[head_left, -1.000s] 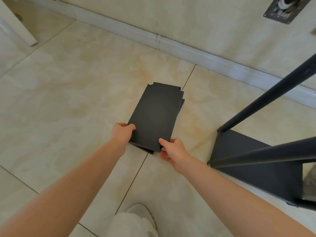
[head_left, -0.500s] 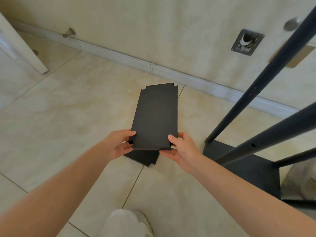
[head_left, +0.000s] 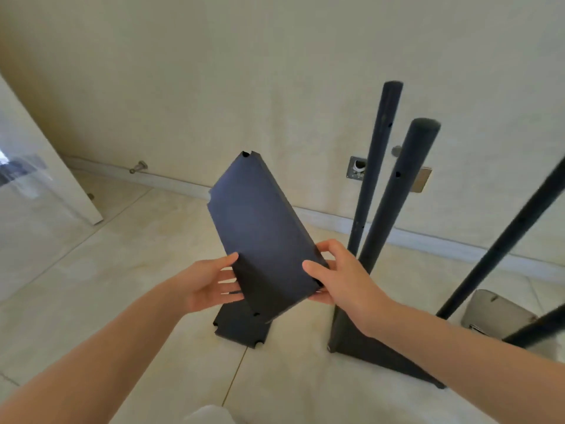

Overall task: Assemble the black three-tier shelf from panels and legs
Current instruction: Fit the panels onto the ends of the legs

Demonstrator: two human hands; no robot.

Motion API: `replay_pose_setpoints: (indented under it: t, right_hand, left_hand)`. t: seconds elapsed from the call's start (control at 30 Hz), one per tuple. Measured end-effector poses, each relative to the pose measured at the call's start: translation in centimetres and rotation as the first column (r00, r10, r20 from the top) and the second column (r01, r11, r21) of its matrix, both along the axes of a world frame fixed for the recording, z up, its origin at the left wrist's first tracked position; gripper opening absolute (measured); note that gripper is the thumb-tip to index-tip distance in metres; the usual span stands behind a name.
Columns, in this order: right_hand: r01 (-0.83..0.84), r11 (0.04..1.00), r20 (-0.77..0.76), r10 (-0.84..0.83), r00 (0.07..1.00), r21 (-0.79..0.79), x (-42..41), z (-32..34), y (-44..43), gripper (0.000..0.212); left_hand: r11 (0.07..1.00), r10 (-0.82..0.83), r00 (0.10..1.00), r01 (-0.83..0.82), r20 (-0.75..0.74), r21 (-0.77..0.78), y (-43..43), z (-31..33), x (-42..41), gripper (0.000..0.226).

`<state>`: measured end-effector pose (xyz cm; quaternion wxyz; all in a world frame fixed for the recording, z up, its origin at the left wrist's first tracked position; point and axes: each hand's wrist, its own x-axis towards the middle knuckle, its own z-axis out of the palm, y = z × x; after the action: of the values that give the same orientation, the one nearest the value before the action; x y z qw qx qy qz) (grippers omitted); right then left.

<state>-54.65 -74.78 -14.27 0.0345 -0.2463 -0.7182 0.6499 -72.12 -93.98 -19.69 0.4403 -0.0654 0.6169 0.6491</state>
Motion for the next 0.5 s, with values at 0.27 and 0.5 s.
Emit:
replay_pose_setpoints:
  t: [0.27, 0.5]
  right_hand:
    - [0.03, 0.983, -0.099, -0.013, 0.995, 0.18, 8.8, 11.0, 4.4, 0.014]
    - [0.073, 0.963, -0.13, -0.041, 0.991, 0.258, 15.5, 16.9, 7.8, 0.016]
  left_hand:
    - [0.956, 0.135, 0.953, -0.054, -0.271, 0.289, 0.9, 10.2, 3.6, 0.029]
    - [0.939, 0.161, 0.921, -0.032, -0.356, 0.341, 2.3, 16.1, 6.4, 0.037]
